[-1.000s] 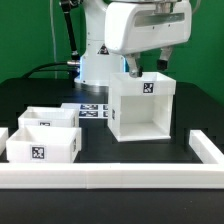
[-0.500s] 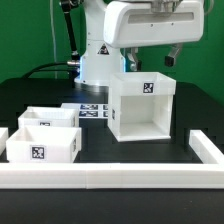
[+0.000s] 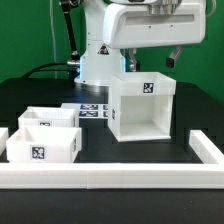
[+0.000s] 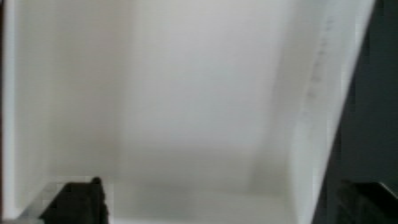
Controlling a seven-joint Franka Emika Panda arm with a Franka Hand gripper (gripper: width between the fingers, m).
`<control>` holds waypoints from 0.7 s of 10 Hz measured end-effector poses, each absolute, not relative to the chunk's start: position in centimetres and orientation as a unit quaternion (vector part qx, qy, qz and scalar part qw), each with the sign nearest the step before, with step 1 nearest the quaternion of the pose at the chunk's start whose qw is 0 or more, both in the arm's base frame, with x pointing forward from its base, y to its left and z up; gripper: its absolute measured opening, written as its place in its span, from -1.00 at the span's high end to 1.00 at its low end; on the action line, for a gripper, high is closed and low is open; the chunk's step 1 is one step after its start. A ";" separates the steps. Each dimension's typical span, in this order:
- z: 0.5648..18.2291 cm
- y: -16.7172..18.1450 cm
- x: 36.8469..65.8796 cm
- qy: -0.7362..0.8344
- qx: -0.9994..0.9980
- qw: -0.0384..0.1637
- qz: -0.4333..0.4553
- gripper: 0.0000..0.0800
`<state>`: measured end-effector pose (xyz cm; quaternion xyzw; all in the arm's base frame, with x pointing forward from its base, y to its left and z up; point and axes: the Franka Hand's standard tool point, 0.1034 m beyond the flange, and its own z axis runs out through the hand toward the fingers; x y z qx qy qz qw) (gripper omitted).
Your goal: Assemble drawer
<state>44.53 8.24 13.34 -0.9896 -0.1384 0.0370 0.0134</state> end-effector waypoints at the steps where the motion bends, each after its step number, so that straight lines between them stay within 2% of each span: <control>1: 13.1 8.7 43.6 -0.127 -0.991 0.016 0.041 -0.62; 3: 11.9 9.4 42.0 -0.124 -0.991 0.023 0.043 -0.62; 7: 10.5 9.9 41.1 -0.131 -0.990 0.024 0.043 -0.62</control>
Offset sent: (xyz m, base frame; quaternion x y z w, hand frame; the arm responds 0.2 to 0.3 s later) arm -0.0243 0.0161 -0.0177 0.0077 0.0160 0.0195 0.9997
